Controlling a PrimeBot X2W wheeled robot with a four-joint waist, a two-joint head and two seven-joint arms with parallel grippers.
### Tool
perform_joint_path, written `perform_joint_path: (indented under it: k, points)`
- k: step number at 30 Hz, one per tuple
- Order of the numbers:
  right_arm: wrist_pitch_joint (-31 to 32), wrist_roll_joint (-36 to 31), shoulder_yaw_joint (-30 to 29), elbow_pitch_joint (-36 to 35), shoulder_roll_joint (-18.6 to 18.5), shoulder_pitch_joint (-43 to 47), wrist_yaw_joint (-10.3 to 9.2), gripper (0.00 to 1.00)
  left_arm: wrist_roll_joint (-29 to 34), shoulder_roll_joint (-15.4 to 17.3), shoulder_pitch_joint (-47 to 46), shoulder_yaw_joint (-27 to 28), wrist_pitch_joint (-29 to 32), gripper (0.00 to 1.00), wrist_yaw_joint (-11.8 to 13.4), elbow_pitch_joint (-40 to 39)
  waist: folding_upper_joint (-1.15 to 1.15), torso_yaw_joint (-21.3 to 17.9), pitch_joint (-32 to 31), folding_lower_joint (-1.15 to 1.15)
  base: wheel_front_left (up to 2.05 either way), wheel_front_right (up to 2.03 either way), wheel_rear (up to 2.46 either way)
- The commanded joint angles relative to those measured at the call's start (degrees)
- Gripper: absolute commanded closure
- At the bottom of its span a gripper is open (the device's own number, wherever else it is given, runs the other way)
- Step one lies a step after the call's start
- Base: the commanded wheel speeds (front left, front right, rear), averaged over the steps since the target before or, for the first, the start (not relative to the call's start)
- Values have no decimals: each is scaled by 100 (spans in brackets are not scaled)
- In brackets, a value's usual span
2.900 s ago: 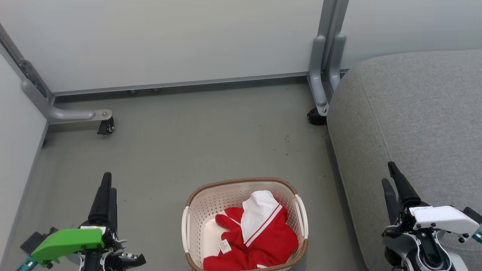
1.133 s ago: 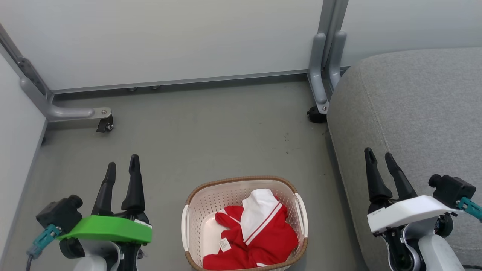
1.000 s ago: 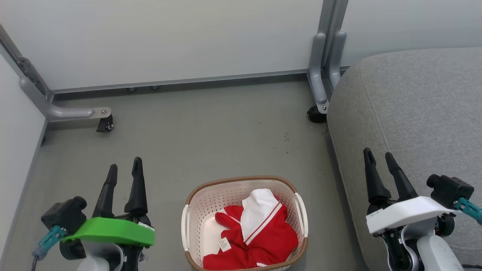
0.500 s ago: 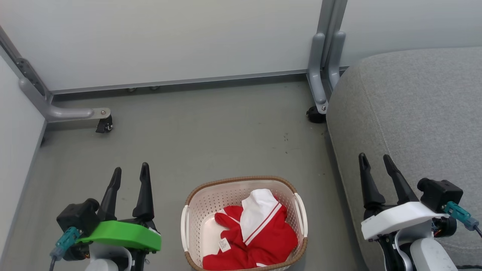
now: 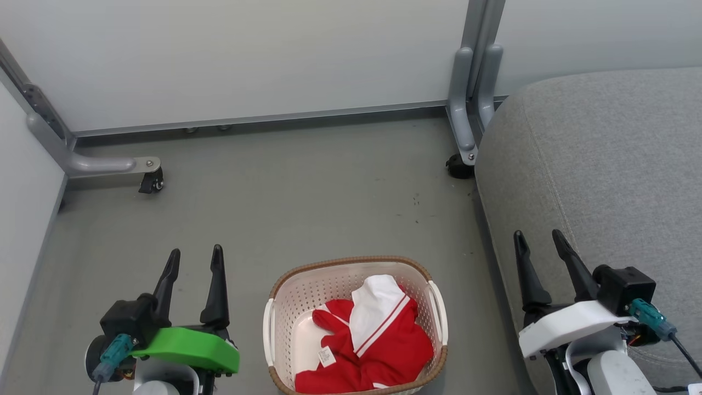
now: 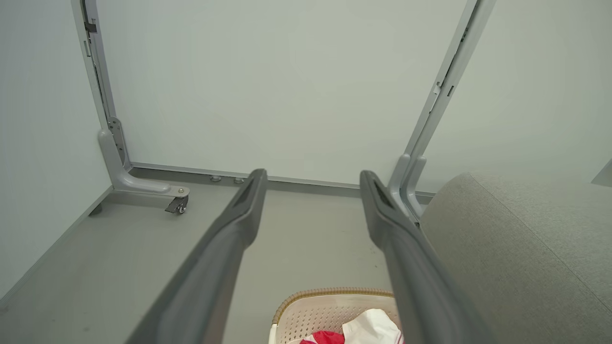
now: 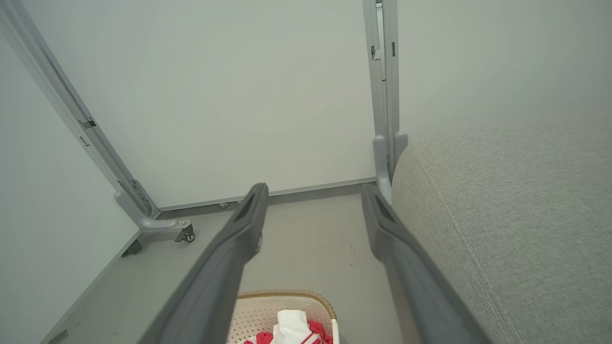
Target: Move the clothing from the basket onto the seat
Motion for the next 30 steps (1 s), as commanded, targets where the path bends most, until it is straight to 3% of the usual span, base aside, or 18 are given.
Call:
perform_joint_path:
  k: [1,30]
  points:
    - [-67,-137,24,-1,7,-58,2,0,115,42,37,-15,-56,0,29,-17,0,0,0,0,0,0,0]
    - [-345,-1054,95,134,57,-69,1,0,1026,47,6,-129,-337,0,92,161,0,-8,90,0,0,0,0]
